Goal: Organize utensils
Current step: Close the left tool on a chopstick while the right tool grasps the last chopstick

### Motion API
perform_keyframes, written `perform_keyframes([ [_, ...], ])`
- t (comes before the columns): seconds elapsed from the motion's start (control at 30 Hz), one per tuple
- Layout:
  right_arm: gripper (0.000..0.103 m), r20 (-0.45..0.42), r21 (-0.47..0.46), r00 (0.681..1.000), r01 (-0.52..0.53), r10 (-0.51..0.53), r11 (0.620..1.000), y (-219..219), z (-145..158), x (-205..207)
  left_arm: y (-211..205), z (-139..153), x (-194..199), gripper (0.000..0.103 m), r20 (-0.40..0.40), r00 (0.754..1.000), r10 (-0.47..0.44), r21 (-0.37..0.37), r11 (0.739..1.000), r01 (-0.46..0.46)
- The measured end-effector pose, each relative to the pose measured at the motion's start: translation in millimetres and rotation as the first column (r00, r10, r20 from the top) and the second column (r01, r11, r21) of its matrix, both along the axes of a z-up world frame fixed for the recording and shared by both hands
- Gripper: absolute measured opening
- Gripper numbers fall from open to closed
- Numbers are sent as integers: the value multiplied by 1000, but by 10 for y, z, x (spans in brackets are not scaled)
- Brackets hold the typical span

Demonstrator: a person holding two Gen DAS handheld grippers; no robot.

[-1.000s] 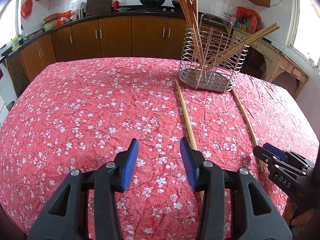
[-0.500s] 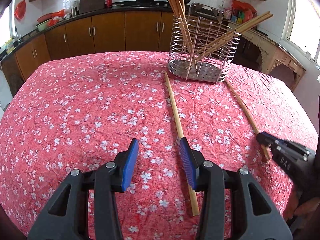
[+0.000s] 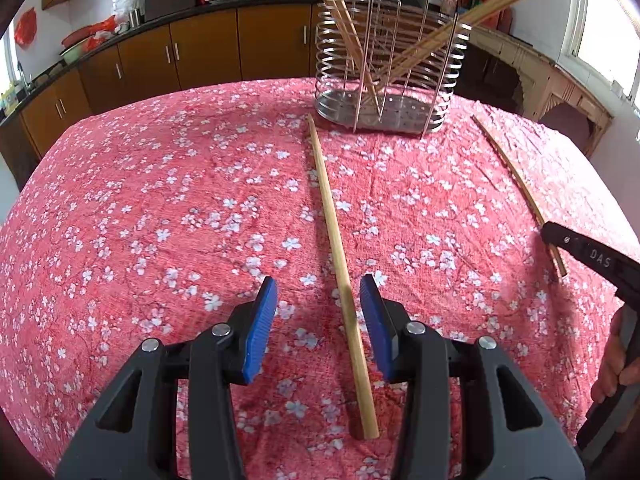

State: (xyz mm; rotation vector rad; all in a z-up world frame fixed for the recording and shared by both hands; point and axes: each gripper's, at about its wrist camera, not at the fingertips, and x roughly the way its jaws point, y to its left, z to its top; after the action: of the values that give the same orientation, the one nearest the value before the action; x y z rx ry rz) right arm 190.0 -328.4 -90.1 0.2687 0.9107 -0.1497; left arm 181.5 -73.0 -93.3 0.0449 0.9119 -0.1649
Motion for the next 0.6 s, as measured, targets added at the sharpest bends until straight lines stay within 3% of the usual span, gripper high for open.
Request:
perform_keyframes([
  [0.07, 8, 1, -7, 1000, -9, 9, 1000, 21, -10, 13, -51, -12, 0, 43, 12, 1000, 2, 37, 999, -3],
  [0.23, 8, 4, -34, 999, -51, 51, 998, 103, -28, 41, -91, 2, 94, 8, 21, 999, 28, 70, 997, -30],
  [0.47, 8, 6, -59, 995, -103, 104, 993, 197, -36, 121, 306, 7, 493, 7, 15, 994, 108, 70, 992, -109],
  [0.6, 8, 6, -69, 993, -115, 116, 991, 203, -30, 183, 457, 5, 624, 8, 24, 994, 109, 50, 993, -110],
])
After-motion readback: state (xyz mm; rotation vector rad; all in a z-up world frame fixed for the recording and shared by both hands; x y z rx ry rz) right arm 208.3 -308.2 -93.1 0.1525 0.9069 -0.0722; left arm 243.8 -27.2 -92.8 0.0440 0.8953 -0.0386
